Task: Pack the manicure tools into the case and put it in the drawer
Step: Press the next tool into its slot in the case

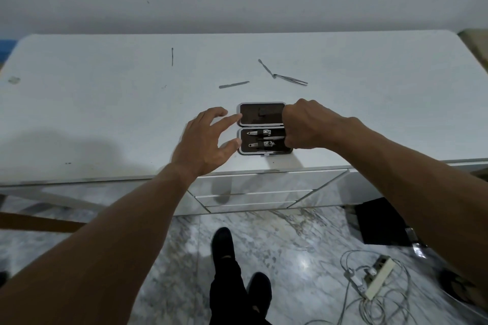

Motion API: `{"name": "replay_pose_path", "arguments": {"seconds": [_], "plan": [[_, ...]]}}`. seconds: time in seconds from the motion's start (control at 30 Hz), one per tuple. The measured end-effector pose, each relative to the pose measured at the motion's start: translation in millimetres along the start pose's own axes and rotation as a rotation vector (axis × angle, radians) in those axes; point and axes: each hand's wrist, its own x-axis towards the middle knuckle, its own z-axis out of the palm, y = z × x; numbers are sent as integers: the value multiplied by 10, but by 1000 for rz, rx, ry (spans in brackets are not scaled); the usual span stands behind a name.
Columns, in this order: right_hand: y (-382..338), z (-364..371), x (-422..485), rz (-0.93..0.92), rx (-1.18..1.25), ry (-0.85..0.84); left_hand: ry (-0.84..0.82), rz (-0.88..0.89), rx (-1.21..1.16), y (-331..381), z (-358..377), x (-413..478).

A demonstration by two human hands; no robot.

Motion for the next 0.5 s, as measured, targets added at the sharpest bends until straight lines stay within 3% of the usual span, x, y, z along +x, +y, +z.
{"name": "replay_pose_path", "arguments": {"seconds": [0.5], "plan": [[-122,25,5,39,115,-4,-1,-5,8,-5,12,2]]}}
